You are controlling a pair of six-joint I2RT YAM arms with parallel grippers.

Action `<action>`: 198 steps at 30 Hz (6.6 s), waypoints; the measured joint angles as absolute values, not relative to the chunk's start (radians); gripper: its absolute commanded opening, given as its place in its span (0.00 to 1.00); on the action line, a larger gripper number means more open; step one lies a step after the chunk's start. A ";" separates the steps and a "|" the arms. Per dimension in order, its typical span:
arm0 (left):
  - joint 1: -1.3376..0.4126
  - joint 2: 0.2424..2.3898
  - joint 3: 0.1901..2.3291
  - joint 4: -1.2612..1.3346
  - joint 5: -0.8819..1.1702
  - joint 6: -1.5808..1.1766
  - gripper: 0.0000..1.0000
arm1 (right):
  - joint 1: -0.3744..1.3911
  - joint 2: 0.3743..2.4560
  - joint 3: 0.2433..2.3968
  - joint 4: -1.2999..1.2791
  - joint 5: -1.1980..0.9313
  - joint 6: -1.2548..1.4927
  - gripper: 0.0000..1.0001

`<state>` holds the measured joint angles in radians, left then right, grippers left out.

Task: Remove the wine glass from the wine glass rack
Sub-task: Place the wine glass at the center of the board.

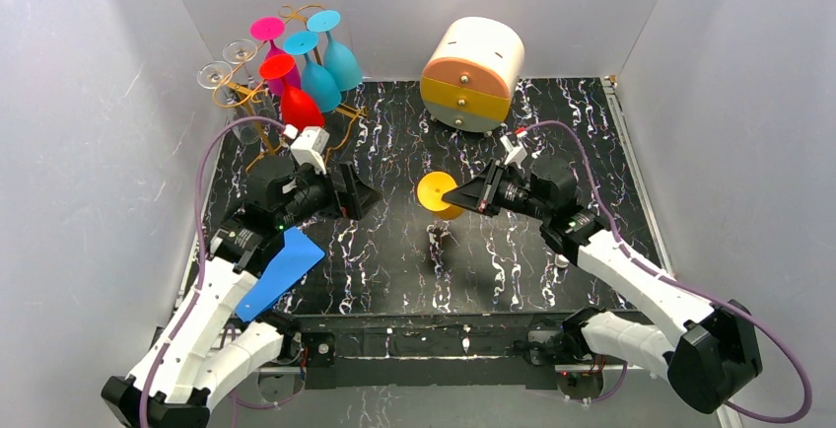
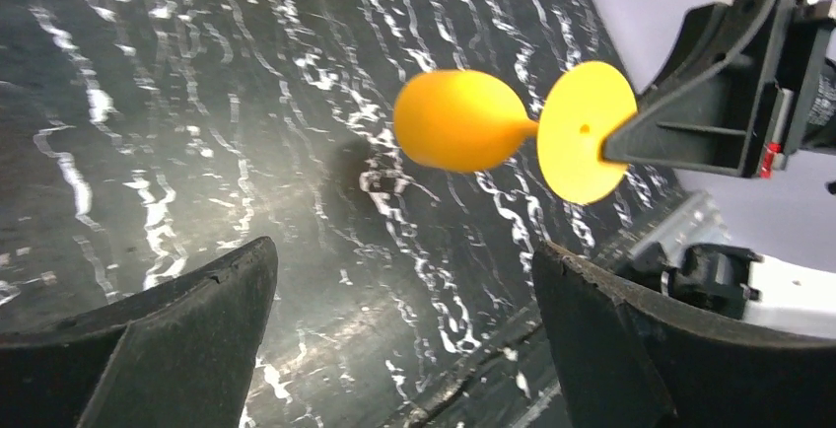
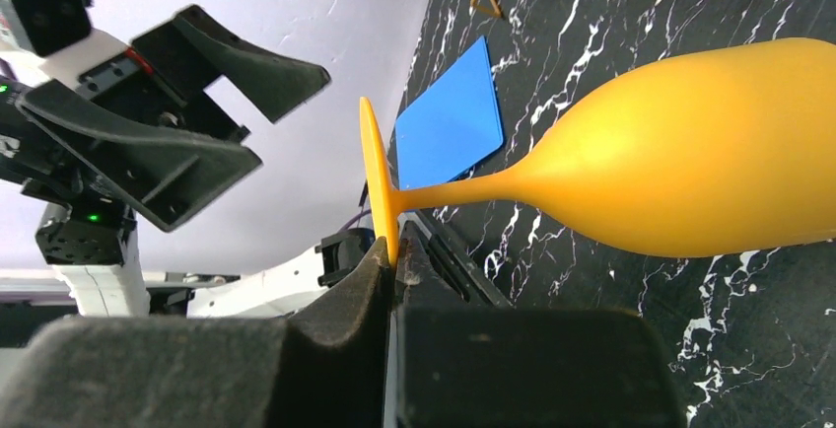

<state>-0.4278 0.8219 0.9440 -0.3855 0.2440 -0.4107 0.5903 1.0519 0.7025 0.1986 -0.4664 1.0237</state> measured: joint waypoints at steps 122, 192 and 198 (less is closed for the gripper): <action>-0.658 0.828 0.651 -0.035 0.672 0.041 0.00 | 0.501 0.990 0.807 -0.127 -0.173 0.714 0.99; -0.661 0.860 0.690 -0.143 1.108 0.420 0.00 | 0.480 1.494 1.141 0.056 -1.362 0.888 0.40; -0.661 0.860 0.690 -0.147 1.108 0.429 0.00 | 0.480 1.494 1.141 0.062 -1.380 0.894 0.39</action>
<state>-0.6605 0.8604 0.6903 -0.1471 1.1076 0.4290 0.4801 1.4940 1.1412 0.0624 -1.3800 0.8936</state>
